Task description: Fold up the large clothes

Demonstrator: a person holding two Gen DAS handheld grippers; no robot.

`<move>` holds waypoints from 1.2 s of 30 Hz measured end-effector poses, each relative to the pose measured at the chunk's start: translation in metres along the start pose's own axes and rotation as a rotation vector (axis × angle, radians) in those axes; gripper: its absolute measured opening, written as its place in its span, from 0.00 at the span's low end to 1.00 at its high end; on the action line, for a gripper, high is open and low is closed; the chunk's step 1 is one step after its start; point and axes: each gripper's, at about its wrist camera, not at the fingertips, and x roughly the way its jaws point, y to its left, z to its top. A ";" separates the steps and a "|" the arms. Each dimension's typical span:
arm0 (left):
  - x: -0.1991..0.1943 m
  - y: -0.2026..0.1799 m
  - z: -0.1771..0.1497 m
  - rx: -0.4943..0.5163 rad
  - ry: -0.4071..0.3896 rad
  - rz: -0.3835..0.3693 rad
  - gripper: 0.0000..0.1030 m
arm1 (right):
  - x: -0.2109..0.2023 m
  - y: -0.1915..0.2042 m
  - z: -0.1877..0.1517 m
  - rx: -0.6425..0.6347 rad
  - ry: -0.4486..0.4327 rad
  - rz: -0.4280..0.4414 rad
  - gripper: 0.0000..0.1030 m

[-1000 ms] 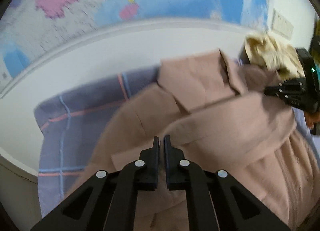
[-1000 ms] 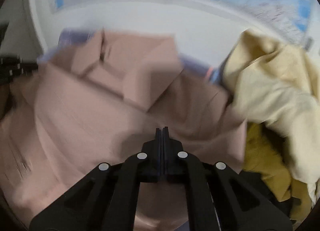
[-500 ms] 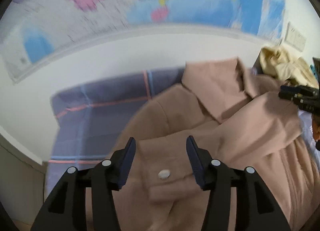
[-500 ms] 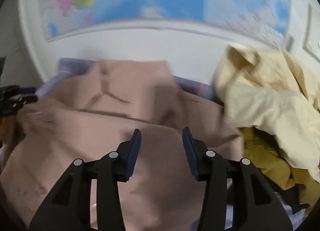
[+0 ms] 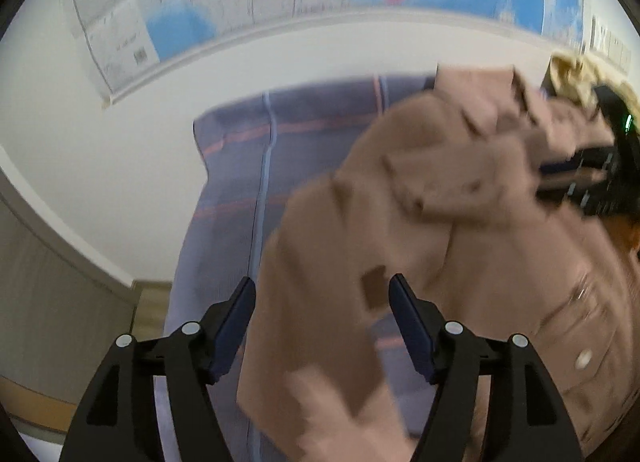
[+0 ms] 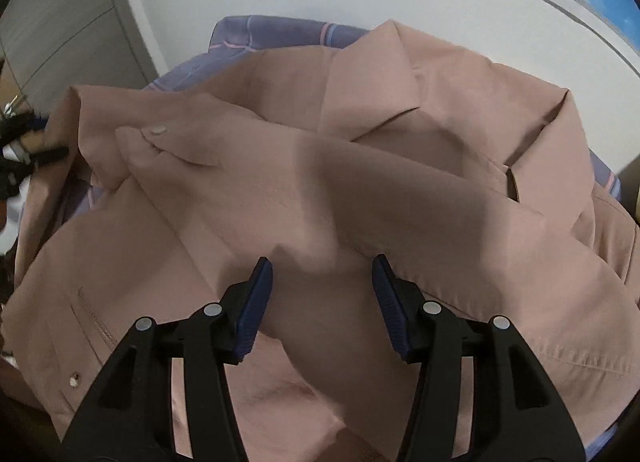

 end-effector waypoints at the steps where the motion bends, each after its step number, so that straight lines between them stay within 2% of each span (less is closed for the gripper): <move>1: 0.004 0.003 -0.005 0.005 0.021 0.008 0.41 | -0.005 0.005 0.000 -0.006 -0.006 0.015 0.50; 2: 0.006 0.004 -0.008 0.003 0.035 0.003 0.18 | -0.011 0.011 0.000 -0.014 -0.016 0.041 0.50; 3: 0.007 0.012 -0.010 -0.018 0.052 -0.015 0.01 | -0.016 0.016 0.000 -0.023 -0.023 0.068 0.50; 5: -0.001 0.030 -0.008 -0.071 0.022 -0.032 0.02 | -0.031 0.039 0.001 -0.075 -0.055 0.165 0.52; 7: -0.015 0.041 -0.005 -0.094 -0.022 -0.061 0.02 | -0.042 0.069 0.002 -0.136 -0.077 0.262 0.58; 10: -0.034 0.040 0.001 -0.085 -0.075 -0.101 0.02 | -0.046 0.121 0.004 -0.203 -0.085 0.451 0.66; 12: -0.041 0.034 0.004 -0.074 -0.084 -0.127 0.02 | -0.040 0.157 0.005 -0.223 -0.072 0.559 0.69; 13: -0.042 0.031 0.006 -0.070 -0.086 -0.130 0.02 | -0.039 0.173 0.003 -0.240 -0.066 0.606 0.74; 15: -0.043 0.026 0.009 -0.060 -0.081 -0.146 0.02 | -0.034 0.199 0.002 -0.247 -0.071 0.667 0.82; 17: -0.041 0.023 0.012 -0.065 -0.067 -0.163 0.02 | -0.026 0.221 0.001 -0.244 -0.065 0.706 0.80; 18: -0.041 0.022 0.011 -0.065 -0.065 -0.169 0.02 | -0.019 0.235 -0.001 -0.238 -0.052 0.702 0.72; 19: -0.042 0.022 0.012 -0.068 -0.064 -0.178 0.02 | -0.011 0.241 -0.001 -0.228 -0.030 0.712 0.56; 20: -0.042 0.022 0.012 -0.071 -0.061 -0.184 0.02 | -0.002 0.247 -0.002 -0.214 0.012 0.714 0.45; 21: -0.042 0.022 0.013 -0.076 -0.057 -0.191 0.03 | 0.005 0.249 -0.002 -0.195 0.035 0.718 0.23; 22: -0.043 0.022 0.014 -0.077 -0.054 -0.195 0.03 | 0.009 0.247 -0.002 -0.170 0.051 0.724 0.04; 26: -0.052 0.026 0.023 -0.096 -0.065 -0.222 0.03 | -0.017 0.219 0.007 -0.111 0.008 0.804 0.02; 28: -0.067 0.030 0.033 -0.116 -0.108 -0.277 0.05 | -0.051 0.189 0.021 -0.081 -0.075 0.871 0.02; 29: -0.077 0.033 0.037 -0.128 -0.145 -0.321 0.10 | -0.065 0.176 0.026 -0.071 -0.109 0.879 0.02; 30: -0.093 0.038 0.042 -0.156 -0.210 -0.383 0.22 | -0.085 0.154 0.033 -0.049 -0.151 0.899 0.02; 31: -0.106 0.044 0.047 -0.186 -0.263 -0.447 0.30 | -0.104 0.131 0.038 -0.027 -0.189 0.899 0.02; 32: -0.119 0.048 0.050 -0.204 -0.318 -0.498 0.43 | -0.123 0.108 0.043 -0.014 -0.230 0.867 0.02; 34: -0.136 0.048 0.051 -0.200 -0.398 -0.511 0.44 | -0.148 0.070 0.046 0.005 -0.274 0.801 0.02; 36: -0.142 0.039 0.051 -0.174 -0.425 -0.485 0.47 | -0.163 0.024 0.044 0.066 -0.281 0.721 0.02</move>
